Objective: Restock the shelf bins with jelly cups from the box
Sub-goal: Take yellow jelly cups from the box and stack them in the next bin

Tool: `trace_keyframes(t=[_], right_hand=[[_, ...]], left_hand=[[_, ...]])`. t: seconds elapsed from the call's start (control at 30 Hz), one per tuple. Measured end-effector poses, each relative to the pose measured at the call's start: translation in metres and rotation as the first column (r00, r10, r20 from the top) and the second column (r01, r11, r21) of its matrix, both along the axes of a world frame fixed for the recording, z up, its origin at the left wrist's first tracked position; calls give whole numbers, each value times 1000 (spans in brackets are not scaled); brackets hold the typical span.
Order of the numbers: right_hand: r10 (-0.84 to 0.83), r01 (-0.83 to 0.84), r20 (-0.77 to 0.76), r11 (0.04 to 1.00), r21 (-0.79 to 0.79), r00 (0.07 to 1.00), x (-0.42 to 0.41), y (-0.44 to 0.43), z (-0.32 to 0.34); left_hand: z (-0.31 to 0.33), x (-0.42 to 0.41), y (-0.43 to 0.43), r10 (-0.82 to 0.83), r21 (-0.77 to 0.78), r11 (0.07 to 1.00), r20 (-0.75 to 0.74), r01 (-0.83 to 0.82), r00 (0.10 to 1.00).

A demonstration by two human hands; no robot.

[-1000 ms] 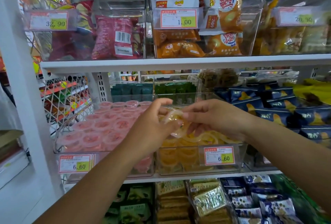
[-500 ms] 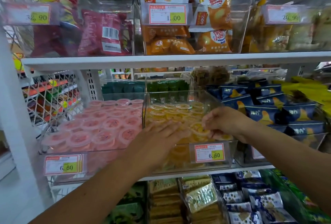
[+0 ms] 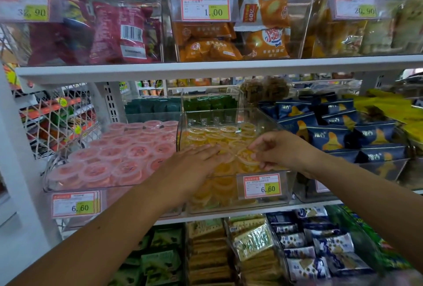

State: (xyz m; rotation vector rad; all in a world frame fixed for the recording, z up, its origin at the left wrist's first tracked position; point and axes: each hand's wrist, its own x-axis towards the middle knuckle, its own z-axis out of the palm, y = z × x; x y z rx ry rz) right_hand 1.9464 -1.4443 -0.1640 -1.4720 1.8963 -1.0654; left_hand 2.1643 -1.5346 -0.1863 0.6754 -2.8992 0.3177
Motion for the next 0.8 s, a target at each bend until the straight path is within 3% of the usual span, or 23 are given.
trace_keyframes(t=[0.23, 0.37, 0.43, 0.47, 0.53, 0.6, 0.67, 0.73, 0.8], right_hand=[[6, -6, -8, 999, -32, 1000, -4, 4, -6], [-62, 49, -220, 997, -62, 974, -5, 17, -1], [-153, 102, -344, 982, -160, 927, -6, 28, 1], [-205, 122, -342, 961, -249, 917, -2, 37, 0], [-242, 141, -198, 898, -418, 950, 12, 62, -7], [-114, 111, 22, 875, -472, 993, 33, 88, -23], [77, 3, 199, 927, -376, 977, 50, 107, -52], [209, -181, 312, 976, -116, 927, 63, 113, -96], [243, -336, 391, 923, 190, 888, 71, 108, -157]], left_hand=[[-2, 5, -3, -29, 66, 997, -97, 36, 995], [3, 12, 3, -12, 96, 995, -145, 26, 989], [5, 17, 11, 3, 77, 997, -215, 14, 977], [5, 21, 18, 11, 59, 998, -268, 5, 963], [-2, 32, 37, -26, 2, 1000, -415, 30, 909], [-20, 46, 61, -78, -9, 996, -515, 86, 853], [-55, 61, 79, -74, 51, 991, -571, 126, 818], [-101, 73, 94, 30, 220, 970, -523, 100, 852], [-154, 82, 103, 204, 488, 873, -377, 6, 904]])
